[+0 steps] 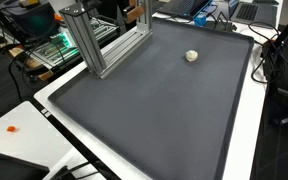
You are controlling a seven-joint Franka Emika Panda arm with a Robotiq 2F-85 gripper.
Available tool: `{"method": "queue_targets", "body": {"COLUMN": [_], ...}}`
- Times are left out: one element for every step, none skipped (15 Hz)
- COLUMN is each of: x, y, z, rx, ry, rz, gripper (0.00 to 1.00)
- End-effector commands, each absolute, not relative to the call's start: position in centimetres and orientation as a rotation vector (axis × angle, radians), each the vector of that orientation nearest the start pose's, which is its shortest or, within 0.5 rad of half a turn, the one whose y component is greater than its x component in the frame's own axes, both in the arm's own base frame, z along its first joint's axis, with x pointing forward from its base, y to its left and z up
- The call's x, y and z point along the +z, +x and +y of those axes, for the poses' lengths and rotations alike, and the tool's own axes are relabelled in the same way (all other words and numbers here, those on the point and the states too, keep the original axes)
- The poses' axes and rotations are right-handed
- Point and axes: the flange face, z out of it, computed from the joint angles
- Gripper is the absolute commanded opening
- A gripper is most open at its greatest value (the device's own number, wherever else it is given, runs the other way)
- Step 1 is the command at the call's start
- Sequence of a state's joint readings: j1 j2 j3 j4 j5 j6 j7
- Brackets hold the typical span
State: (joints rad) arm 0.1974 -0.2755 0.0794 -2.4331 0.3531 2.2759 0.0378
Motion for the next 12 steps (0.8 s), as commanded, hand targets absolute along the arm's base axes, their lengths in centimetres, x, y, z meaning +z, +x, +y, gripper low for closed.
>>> {"method": "queue_targets", "body": {"x": [42.1,42.5,43.0,43.8,44.6,45.6,46.3,47.2,48.0,48.7,49.4,49.9], "y": [44.0,43.9,43.8,43.5,43.2,42.8,42.4,41.8,41.3,40.5,39.9,39.0], "z": [13.4,13.4,13.5,13.5,13.6,13.8,13.9,14.2,14.4,14.6,14.9,15.1], "rx": [-0.109,-0.109,-0.109,-0.109,-0.108,-0.106,-0.099,-0.08,-0.064,-0.06,-0.05,-0.065], "ry": [-2.864,-2.875,-2.882,-2.895,-2.91,-2.934,-2.951,-2.978,-3.001,-3.031,-3.05,-3.088], "rz": [-0.033,-0.037,-0.045,-0.053,-0.069,-0.08,-0.098,-0.109,-0.118,-0.121,-0.127,-0.13], "gripper": [1.0,1.0,1.0,1.0,1.0,1.0,1.0,1.0,1.0,1.0,1.0,1.0]}}
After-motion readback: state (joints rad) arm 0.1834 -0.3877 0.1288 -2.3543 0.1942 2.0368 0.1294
